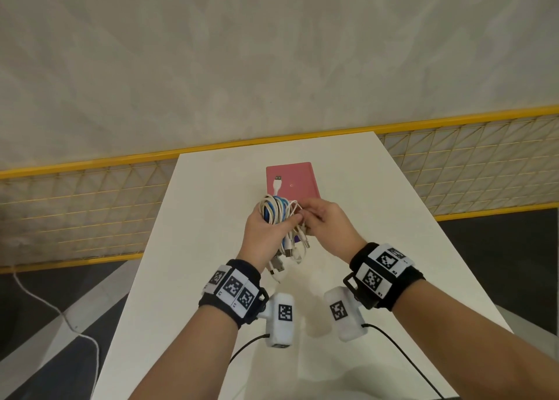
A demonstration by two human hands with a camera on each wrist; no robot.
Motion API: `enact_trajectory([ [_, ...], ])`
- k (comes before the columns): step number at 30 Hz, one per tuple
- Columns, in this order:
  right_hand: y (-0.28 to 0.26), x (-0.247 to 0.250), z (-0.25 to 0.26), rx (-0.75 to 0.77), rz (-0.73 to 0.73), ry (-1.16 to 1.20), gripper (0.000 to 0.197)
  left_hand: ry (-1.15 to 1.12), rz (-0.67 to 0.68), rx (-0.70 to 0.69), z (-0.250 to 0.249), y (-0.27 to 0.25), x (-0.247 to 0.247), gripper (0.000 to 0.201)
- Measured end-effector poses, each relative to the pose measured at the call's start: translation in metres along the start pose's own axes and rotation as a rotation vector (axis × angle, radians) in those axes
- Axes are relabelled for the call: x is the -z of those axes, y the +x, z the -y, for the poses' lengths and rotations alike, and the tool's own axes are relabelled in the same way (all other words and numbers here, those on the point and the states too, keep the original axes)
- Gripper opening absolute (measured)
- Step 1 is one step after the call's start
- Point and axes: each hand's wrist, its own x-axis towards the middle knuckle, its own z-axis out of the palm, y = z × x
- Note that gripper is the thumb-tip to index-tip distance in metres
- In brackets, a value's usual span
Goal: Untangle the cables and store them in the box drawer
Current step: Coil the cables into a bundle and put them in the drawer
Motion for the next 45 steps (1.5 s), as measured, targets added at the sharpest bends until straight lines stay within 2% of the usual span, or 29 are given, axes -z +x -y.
enact_trajectory([
  [5,-0.005,0.005,0.009,0.057,0.183,0.028,0.04,-0.018,0.0,0.02,0.004,0.004,-0.003,0.037],
  [7,-0.005,0.005,0.009,0.084,0.213,0.047,0.045,-0.052,-0.004,0.033,0.003,0.007,-0.005,0.034],
  [11,0.003,0.005,0.005,0.138,0.286,-0.075,0.055,-0.062,-0.013,0.059,0.004,0.011,-0.008,0.029],
  [14,0.008,0.016,-0.003,0.073,0.375,-0.225,0.067,0.045,-0.048,0.043,0.009,0.022,-0.003,0.029],
  [15,0.008,0.02,-0.009,0.039,0.355,-0.27,0.069,0.107,-0.049,0.034,0.01,0.028,0.001,0.03],
  [17,0.008,0.028,-0.028,-0.066,0.204,-0.297,0.066,0.285,0.005,0.027,0.015,0.04,0.011,0.04],
  [19,0.005,0.032,-0.048,-0.237,0.057,-0.327,0.063,0.548,0.138,0.052,0.018,0.052,0.02,0.068],
  [21,0.003,0.03,-0.063,-0.411,0.033,-0.361,0.07,0.842,0.286,0.106,0.02,0.062,0.023,0.096],
  [22,0.003,0.027,-0.07,-0.47,0.044,-0.359,0.073,0.98,0.334,0.116,0.021,0.065,0.023,0.102],
  [24,0.007,0.017,-0.081,-0.55,0.045,-0.329,0.077,1.194,0.364,0.098,0.024,0.07,0.022,0.104],
  [26,0.018,0.005,-0.095,-0.607,-0.014,-0.274,0.082,1.32,0.358,0.041,0.025,0.071,0.022,0.1],
  [29,0.038,-0.014,-0.115,-0.689,-0.134,-0.02,0.088,1.421,0.36,-0.034,0.027,0.074,0.027,0.095],
  [33,0.062,-0.031,-0.127,-0.704,-0.279,0.236,0.055,1.45,0.366,-0.069,0.034,0.078,0.029,0.094],
  [36,0.069,-0.037,-0.135,-0.666,-0.411,0.24,0.045,1.436,0.359,-0.07,0.038,0.078,0.029,0.095],
  [39,0.062,-0.038,-0.136,-0.604,-0.413,0.231,0.025,1.428,0.361,-0.067,0.04,0.08,0.03,0.095],
  [45,0.003,-0.042,-0.133,-0.612,-0.429,0.328,0.049,1.388,0.357,-0.08,0.044,0.079,0.033,0.096],
])
